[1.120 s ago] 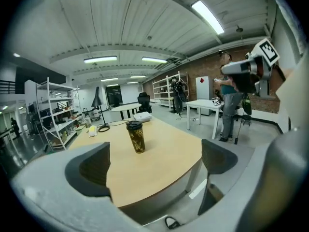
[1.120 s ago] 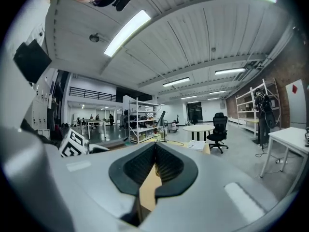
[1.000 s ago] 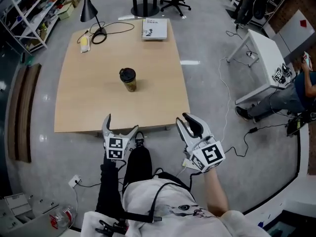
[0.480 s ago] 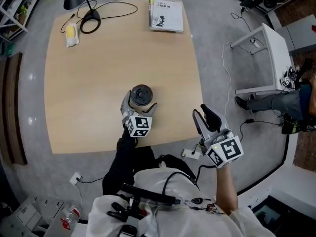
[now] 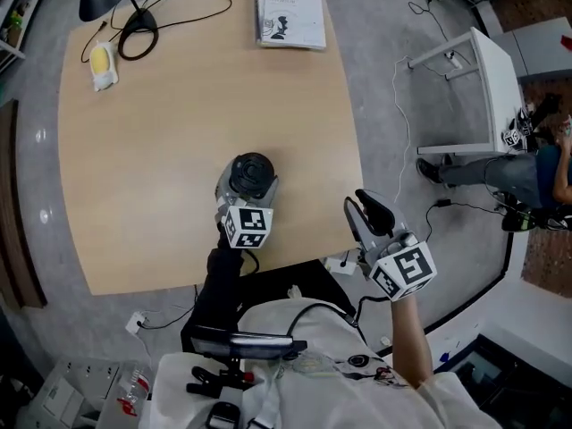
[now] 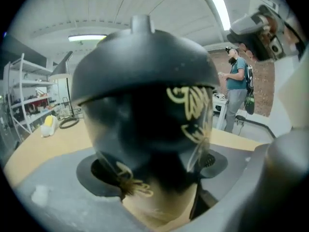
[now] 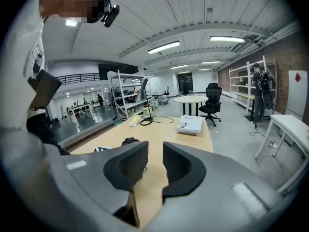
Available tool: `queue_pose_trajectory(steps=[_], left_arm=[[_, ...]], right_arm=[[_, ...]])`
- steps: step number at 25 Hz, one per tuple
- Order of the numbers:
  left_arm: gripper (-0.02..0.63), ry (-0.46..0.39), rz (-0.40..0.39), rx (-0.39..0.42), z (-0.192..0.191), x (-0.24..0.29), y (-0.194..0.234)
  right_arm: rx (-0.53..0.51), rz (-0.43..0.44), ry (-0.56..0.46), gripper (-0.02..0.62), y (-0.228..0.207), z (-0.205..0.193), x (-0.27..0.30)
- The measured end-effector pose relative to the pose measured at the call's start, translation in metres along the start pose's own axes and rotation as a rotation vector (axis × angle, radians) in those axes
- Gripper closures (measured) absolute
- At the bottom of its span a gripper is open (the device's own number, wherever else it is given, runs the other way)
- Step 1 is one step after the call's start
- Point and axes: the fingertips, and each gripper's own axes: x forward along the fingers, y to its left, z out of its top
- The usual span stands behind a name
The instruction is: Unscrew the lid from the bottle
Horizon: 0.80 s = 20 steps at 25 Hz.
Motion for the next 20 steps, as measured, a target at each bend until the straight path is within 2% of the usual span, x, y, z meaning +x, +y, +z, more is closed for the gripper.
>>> queue_pose_trajectory(steps=[3, 5, 6, 7, 8, 9, 11, 14, 16, 20], left_arm=[[0.176, -0.022, -0.046, -0.027, 0.025, -0.009, -0.011], [0.176, -0.062, -0.085, 0.003, 0.057, -0.020, -0.024], [0.176, -0.088, -0.108, 0.023, 0.077, -0.028, -0.030], [0.176, -0.118, -0.130, 0.044, 0.098, -0.036, -0.036], [0.176, -0.148, -0.151, 0.064, 0.120, -0.046, -0.043], [0.175, -0.177, -0.169, 0.085, 0.143, -0.056, -0.051], [0.175, -0.224, -0.203, 0.127, 0.183, -0.076, -0.069], [0.175, -0.264, -0.258, 0.185, 0.225, -0.100, -0.096], [0.173, -0.273, -0.282, 0.204, 0.239, -0.111, -0.105], [0.167, -0.289, -0.310, 0.190, 0.253, -0.129, -0.106]], right_arm=[[-0.042, 0.093, -0.007, 0.499, 0.007, 0.002, 0.013], [-0.116, 0.217, -0.019, 0.470, 0.024, 0.016, 0.024], [-0.162, 0.302, -0.014, 0.375, 0.038, 0.026, 0.029], [-0.217, 0.398, 0.001, 0.217, 0.054, 0.037, 0.033], [-0.288, 0.493, 0.021, 0.155, 0.070, 0.048, 0.033], [-0.375, 0.576, 0.035, 0.126, 0.083, 0.059, 0.031], [-0.546, 0.682, 0.050, 0.111, 0.098, 0.077, 0.022], [-0.724, 0.787, 0.047, 0.118, 0.104, 0.095, 0.005], [-0.769, 0.868, 0.030, 0.129, 0.109, 0.103, -0.009], [-0.738, 0.979, -0.011, 0.130, 0.119, 0.120, -0.025]])
